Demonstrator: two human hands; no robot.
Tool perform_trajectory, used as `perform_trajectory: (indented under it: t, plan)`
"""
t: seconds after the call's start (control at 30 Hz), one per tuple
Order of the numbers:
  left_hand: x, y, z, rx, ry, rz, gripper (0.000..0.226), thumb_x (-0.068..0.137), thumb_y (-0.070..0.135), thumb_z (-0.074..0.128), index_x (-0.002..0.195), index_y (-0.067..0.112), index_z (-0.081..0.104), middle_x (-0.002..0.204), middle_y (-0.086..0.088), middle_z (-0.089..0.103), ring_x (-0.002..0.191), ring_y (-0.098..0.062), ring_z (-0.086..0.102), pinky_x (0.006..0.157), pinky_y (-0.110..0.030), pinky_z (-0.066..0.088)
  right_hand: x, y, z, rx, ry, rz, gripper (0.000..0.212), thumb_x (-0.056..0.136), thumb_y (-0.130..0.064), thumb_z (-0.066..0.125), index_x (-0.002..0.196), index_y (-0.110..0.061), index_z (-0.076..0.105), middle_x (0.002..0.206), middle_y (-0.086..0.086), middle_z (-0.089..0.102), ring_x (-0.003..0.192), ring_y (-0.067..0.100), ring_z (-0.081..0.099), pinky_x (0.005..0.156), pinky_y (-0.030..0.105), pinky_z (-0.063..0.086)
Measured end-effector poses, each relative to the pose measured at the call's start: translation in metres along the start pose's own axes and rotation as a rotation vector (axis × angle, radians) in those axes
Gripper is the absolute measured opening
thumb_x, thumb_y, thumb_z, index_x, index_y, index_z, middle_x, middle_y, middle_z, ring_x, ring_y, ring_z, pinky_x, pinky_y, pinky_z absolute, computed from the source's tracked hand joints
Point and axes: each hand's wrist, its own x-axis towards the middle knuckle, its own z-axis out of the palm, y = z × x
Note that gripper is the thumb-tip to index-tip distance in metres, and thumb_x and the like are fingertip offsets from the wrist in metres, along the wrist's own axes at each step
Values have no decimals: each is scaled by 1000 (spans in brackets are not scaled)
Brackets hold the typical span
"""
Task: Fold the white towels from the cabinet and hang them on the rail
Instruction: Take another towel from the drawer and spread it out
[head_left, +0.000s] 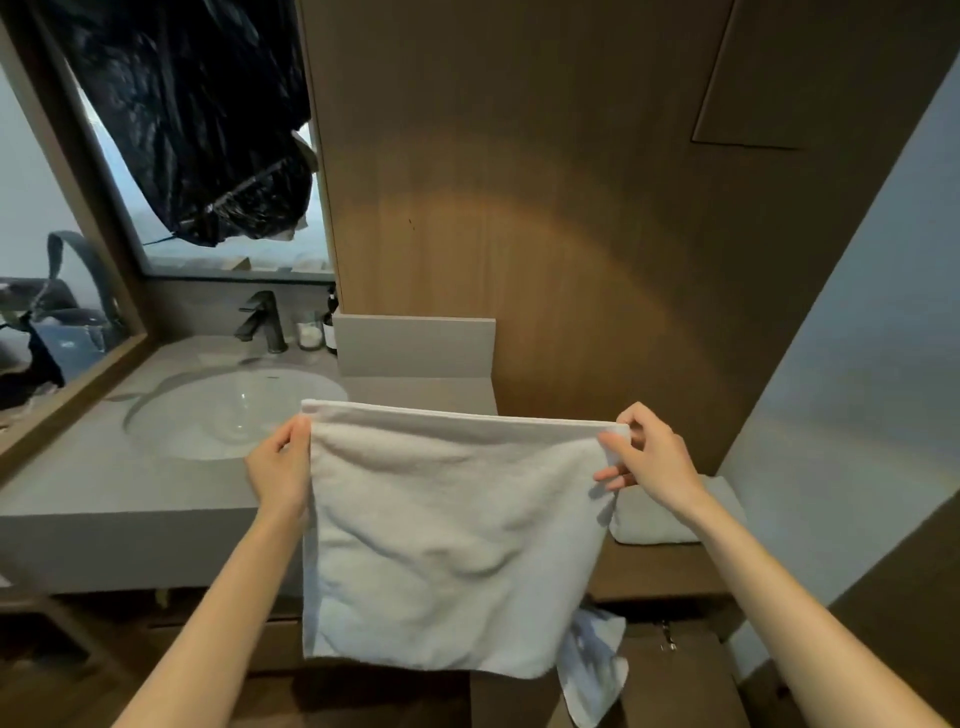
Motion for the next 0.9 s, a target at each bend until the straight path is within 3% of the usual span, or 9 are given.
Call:
perform_trajectory:
  t: [0.07,0.13,0.2,0.3,0.47,0.57,0.7,0.8,0.9]
  plan:
    - [14,-12,-3,27,16,-24,20,92,26,59,99,11,71,92,-3,66,87,-16,59,78,-32,48,10,5,12,9,2,1,16,94,-14,60,93,-3,49,82,21,64,66,24,73,69,47,60]
    - [32,-24,-4,54,28,-56,26,94,26,58,105,5,70,88,-5,64,67,-13,61,63,-26,47,21,8,25,2,2,15,14,93,-14,62,92,-6,52,82,16,67,68,22,73,74,47,60]
    - [52,-36,-1,11,19,-116,29,96,24,57,116,4,64,104,-9,65,61,-12,65,51,-22,51,35,12,40,12,13,39,13,92,-14,64,92,-6,53,83,15,68,70,21,73,76,48,60]
    - [85,-46,7,-91,-10,-191,29,97,18,56,118,-2,61,121,-22,61,75,-24,70,58,-21,58,61,17,61,27,50,71,12,90,-12,66,91,-7,55,83,17,69,70,22,73,76,48,60]
    - [143,-43,32,-154,-49,-274,35,97,17,55,125,-4,55,121,-27,59,85,-36,68,63,-30,60,114,22,94,46,169,97,9,89,-5,65,87,-11,59,87,14,67,77,24,72,80,50,58]
    - [175,-42,47,-152,-77,-292,37,97,17,55,128,-4,53,123,-24,59,85,-34,68,70,-35,60,145,24,113,36,239,84,12,87,-6,65,84,-16,61,86,5,66,86,24,68,83,51,57]
    - [213,-50,62,-176,-83,-299,35,95,19,60,121,-4,58,123,-22,61,76,-27,72,67,-29,60,178,25,131,9,314,67,11,87,-8,66,85,-17,61,87,-1,64,89,21,63,82,47,57]
    - [242,-59,76,-175,-86,-317,34,94,18,60,118,-6,59,122,-23,61,79,-29,72,78,-34,59,204,26,142,4,338,53,7,89,-9,63,89,-16,60,88,0,63,90,23,63,79,43,56]
    - [264,-66,89,-141,-83,-315,21,95,17,59,104,-1,63,116,-18,62,77,-27,72,77,-34,59,232,31,150,7,343,40,6,90,-9,62,90,-14,61,89,0,63,89,23,63,78,39,54]
